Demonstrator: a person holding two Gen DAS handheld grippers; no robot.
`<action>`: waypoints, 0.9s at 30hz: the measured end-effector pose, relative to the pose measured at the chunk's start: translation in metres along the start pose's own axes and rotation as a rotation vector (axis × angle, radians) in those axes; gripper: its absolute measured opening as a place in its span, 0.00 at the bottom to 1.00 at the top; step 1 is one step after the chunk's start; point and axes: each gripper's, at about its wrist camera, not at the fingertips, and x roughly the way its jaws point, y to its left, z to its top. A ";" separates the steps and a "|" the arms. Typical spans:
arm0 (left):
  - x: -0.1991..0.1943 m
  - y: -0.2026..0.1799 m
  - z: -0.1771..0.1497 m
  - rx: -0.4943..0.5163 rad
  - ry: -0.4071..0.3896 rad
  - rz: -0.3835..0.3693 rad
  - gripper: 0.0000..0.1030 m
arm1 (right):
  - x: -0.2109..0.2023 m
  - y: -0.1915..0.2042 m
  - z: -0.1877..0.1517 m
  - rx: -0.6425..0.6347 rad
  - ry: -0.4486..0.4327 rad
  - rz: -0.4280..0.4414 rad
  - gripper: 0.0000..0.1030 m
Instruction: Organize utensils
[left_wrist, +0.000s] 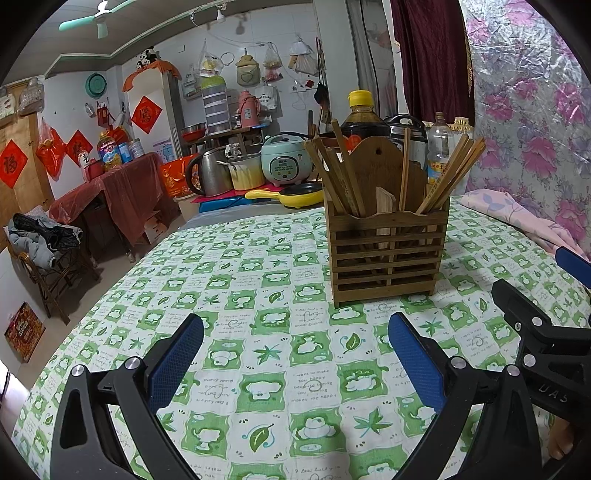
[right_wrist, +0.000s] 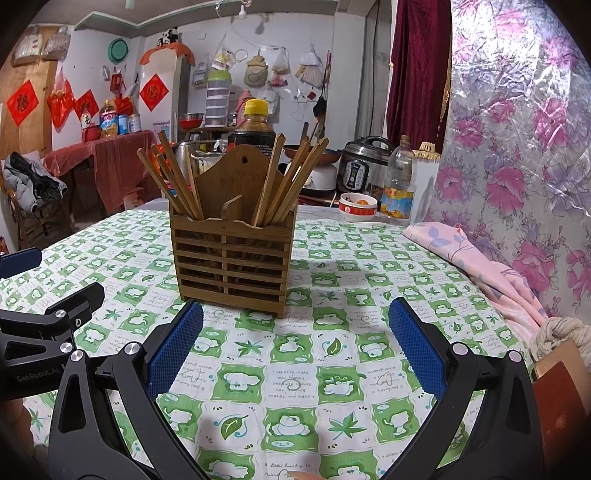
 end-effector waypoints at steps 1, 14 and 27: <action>0.000 0.000 0.000 0.000 0.001 0.000 0.95 | 0.000 0.000 0.000 -0.001 0.000 0.000 0.94; 0.000 0.000 0.000 0.001 0.003 0.000 0.95 | 0.000 -0.001 0.000 -0.002 -0.003 -0.001 0.94; 0.001 0.001 0.001 -0.002 0.006 -0.003 0.95 | -0.001 -0.003 0.001 -0.001 -0.004 0.002 0.94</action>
